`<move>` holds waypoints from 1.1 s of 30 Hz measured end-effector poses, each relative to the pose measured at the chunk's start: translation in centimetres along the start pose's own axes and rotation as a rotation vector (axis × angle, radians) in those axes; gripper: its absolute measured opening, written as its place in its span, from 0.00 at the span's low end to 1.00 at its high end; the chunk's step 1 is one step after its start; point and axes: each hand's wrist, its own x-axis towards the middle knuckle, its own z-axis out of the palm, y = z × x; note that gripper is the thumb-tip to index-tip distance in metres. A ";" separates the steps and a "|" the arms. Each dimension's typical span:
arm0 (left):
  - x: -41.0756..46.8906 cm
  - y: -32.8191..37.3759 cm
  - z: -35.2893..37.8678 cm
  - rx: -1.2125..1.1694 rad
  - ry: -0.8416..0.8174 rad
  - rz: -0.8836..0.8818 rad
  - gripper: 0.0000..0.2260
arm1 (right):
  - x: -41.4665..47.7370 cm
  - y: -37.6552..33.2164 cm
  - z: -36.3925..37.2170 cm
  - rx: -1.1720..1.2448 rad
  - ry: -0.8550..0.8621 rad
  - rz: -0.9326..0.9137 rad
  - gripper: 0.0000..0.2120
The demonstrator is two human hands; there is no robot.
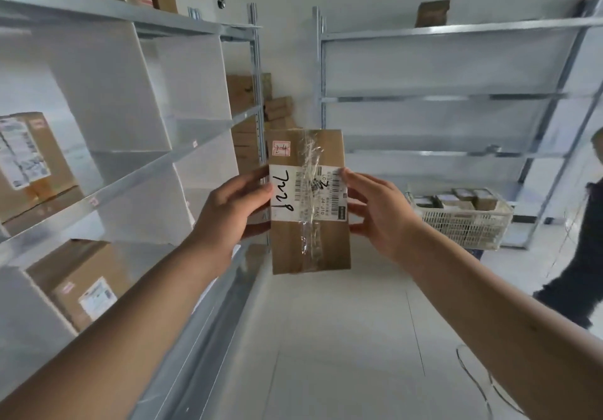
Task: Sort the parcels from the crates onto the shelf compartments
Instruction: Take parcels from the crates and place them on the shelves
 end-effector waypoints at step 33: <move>58.0 -15.2 12.2 -0.044 -0.141 -0.089 0.14 | 54.5 1.8 -15.2 0.059 0.205 0.017 0.14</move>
